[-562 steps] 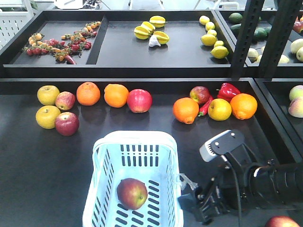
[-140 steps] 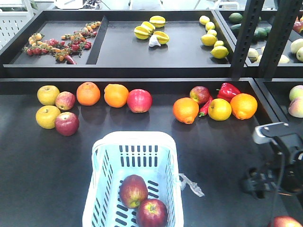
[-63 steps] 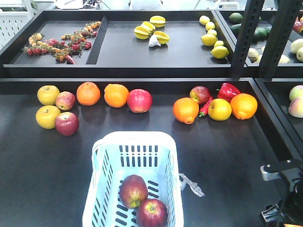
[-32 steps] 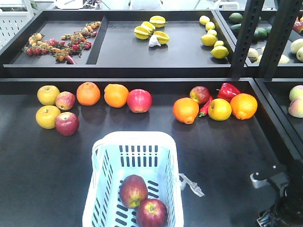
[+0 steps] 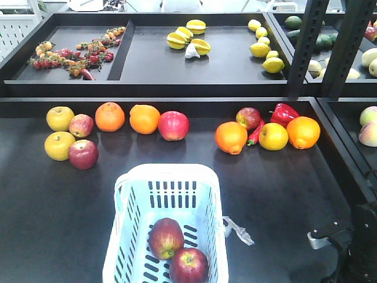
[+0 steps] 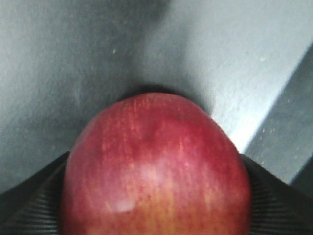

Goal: Pick three apples into basket with both arms
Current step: 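Grasp the third red apple with the right gripper and lift it, then carry the apple over the basket and open the right gripper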

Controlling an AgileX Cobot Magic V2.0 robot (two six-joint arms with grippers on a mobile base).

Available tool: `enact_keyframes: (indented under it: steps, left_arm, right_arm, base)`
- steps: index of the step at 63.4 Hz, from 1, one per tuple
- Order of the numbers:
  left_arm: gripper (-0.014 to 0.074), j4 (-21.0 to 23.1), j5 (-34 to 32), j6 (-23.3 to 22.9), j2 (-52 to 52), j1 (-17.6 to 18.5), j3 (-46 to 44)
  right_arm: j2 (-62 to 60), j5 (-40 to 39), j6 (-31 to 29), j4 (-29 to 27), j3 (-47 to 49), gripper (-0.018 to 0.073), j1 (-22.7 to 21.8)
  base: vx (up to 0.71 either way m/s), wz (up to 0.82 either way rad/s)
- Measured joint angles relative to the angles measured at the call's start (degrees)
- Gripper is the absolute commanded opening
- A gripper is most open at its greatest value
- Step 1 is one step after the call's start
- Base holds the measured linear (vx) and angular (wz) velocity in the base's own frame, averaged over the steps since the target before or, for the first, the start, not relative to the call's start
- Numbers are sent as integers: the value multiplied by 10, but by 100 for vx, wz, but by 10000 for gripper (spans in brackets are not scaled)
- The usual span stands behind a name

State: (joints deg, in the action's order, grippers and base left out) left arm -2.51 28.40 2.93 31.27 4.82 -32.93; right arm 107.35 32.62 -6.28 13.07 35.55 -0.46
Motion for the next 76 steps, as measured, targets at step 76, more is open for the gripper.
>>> enact_keyframes:
  steps: [76]
  left_arm:
    - [593, 0, 0, 0, 0, 0, 0]
  right_arm:
    - [-336, 29, -28, -190, 17, 342, 240]
  base:
    - [0, 0]
